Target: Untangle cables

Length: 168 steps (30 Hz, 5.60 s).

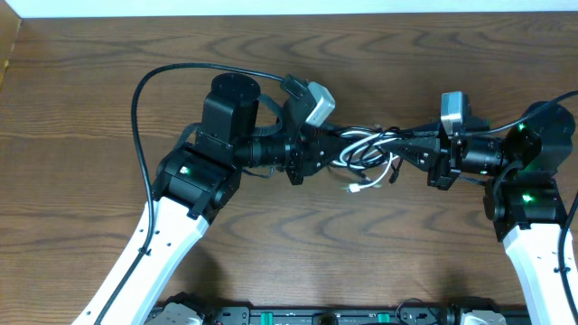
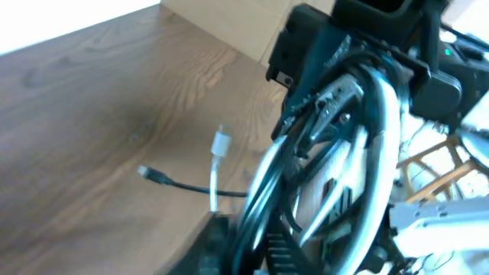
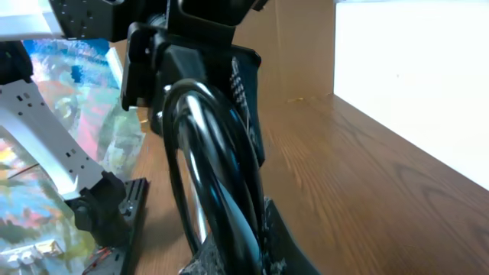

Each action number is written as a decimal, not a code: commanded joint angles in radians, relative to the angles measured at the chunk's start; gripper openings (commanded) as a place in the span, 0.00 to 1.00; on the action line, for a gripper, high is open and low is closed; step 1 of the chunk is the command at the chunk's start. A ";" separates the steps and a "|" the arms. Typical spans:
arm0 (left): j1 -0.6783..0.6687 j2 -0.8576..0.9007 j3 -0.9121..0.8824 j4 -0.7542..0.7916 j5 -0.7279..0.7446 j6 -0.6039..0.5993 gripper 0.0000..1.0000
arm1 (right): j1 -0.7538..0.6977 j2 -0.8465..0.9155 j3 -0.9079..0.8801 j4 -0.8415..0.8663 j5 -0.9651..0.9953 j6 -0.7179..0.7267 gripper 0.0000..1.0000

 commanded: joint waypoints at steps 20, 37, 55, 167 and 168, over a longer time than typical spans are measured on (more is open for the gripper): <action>0.002 -0.011 0.014 -0.089 -0.441 -0.039 0.07 | -0.008 -0.005 0.009 -0.235 0.362 0.303 0.99; -0.119 -0.010 0.014 -0.002 -0.454 0.025 0.07 | 0.046 -0.005 0.009 -0.240 0.362 0.872 0.99; -0.163 0.008 0.014 0.024 -0.453 0.025 0.07 | 0.099 -0.005 0.009 -0.146 0.364 0.976 0.65; -0.006 -0.062 0.014 0.050 -0.133 -0.069 0.07 | -0.029 -0.005 0.009 -0.485 0.525 0.676 0.01; -0.006 -0.067 0.014 0.050 -0.119 -0.057 0.08 | -0.033 -0.005 0.009 -0.489 0.532 0.676 0.01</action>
